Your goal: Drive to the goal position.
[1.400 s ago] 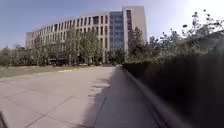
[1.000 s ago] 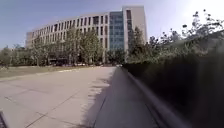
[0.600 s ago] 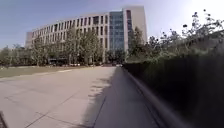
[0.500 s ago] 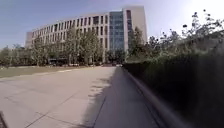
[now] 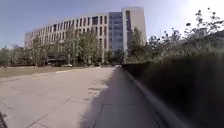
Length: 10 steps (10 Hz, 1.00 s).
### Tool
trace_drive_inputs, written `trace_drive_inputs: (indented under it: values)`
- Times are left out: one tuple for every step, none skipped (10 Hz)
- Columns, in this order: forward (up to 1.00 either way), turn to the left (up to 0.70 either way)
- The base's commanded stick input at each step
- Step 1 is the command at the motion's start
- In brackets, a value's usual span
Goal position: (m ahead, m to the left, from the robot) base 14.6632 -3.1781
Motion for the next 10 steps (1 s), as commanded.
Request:
trace_drive_inputs:
  values:
    - [0.45, 0.27]
    - [0.45, 0.27]
    - [0.45, 0.27]
    - [0.45, 0.27]
    - [0.45, 0.27]
    - [0.45, 0.17]
    - [0.45, 0.00]
    - [0.45, 0.00]
    - [0.45, 0.00]
    - [0.45, 0.00]
